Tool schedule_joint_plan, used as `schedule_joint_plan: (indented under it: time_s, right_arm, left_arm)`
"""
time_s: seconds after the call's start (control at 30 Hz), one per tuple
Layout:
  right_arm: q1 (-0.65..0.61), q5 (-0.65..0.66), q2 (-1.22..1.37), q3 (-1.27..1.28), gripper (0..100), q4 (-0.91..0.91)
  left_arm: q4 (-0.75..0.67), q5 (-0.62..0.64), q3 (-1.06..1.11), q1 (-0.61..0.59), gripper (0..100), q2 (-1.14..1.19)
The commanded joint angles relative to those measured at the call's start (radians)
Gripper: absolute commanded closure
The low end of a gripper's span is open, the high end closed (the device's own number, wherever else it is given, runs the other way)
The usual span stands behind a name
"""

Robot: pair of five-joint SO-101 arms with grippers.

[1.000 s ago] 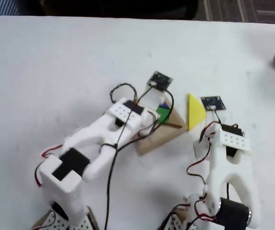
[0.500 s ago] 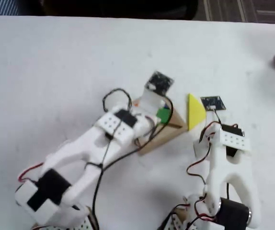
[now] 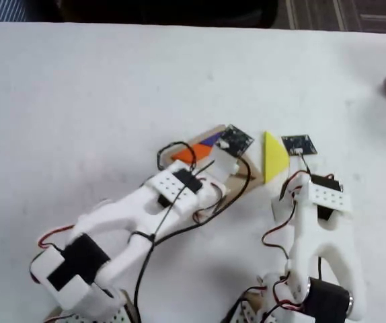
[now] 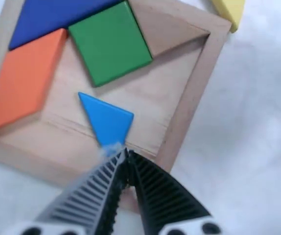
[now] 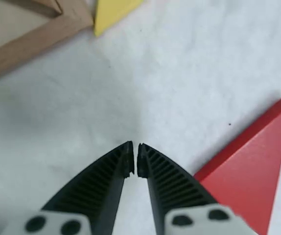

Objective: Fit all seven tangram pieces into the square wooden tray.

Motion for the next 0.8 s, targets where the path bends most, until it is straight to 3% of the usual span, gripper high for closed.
schedule_joint_plan:
  time_s: [0.0,0.47,0.77]
  right_arm:
    - [-0.012,0.02,-0.035,-0.005,98.1,-0.013]
    - [-0.012,0.017,-0.035,-0.005,98.1,-0.013]
    - [-0.012,0.017,-0.035,-0.005,98.1,-0.013]
  left_arm:
    - [-0.026,-0.012,-0.02,-0.002,98,-0.004]
    - [-0.006,-0.012,-0.138,-0.102,98,0.125]
    - [-0.129,-0.012,-0.137,-0.154,98,0.127]
